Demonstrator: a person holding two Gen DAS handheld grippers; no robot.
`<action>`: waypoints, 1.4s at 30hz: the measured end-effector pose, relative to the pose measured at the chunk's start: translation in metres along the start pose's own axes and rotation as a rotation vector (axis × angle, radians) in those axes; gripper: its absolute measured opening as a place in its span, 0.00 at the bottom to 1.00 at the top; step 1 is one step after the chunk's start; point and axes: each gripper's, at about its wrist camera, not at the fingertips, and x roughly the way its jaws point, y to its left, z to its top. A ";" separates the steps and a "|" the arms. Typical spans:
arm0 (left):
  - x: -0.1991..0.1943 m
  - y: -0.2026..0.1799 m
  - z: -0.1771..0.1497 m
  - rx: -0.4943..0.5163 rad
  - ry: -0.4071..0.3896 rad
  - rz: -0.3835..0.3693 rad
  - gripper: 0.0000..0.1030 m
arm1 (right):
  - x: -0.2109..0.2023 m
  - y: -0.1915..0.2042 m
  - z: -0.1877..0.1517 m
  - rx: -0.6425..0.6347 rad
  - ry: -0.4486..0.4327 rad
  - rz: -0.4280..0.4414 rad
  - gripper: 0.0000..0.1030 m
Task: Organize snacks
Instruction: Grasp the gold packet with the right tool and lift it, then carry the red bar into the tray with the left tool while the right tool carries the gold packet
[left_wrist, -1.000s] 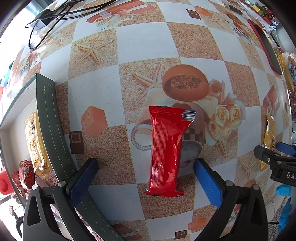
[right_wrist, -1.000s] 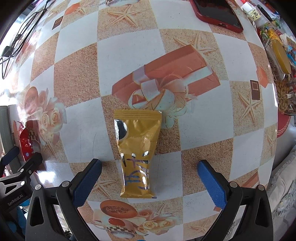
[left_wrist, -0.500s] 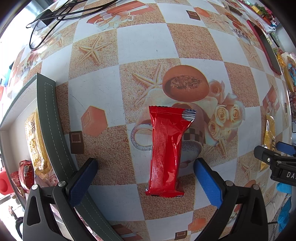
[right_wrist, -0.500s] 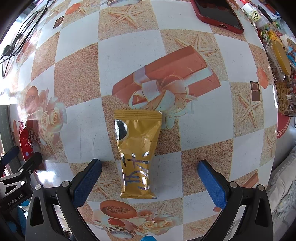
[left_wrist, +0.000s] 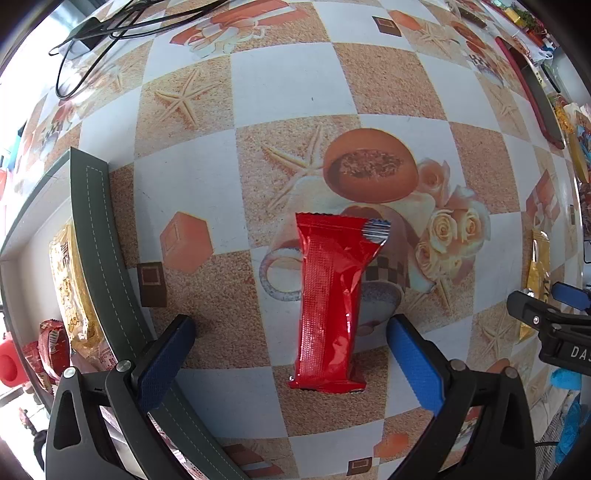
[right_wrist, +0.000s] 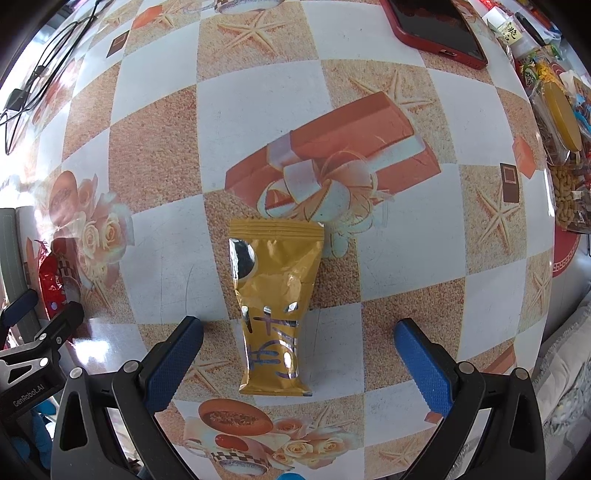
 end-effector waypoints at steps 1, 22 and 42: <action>0.000 -0.002 0.001 0.002 0.005 0.000 1.00 | 0.001 0.000 -0.001 0.001 0.005 0.000 1.00; -0.051 -0.036 -0.005 0.123 -0.086 -0.073 0.21 | -0.024 -0.001 -0.060 -0.066 -0.058 0.105 0.23; -0.110 0.047 -0.060 0.002 -0.227 -0.102 0.21 | -0.060 0.060 -0.113 -0.201 -0.089 0.184 0.23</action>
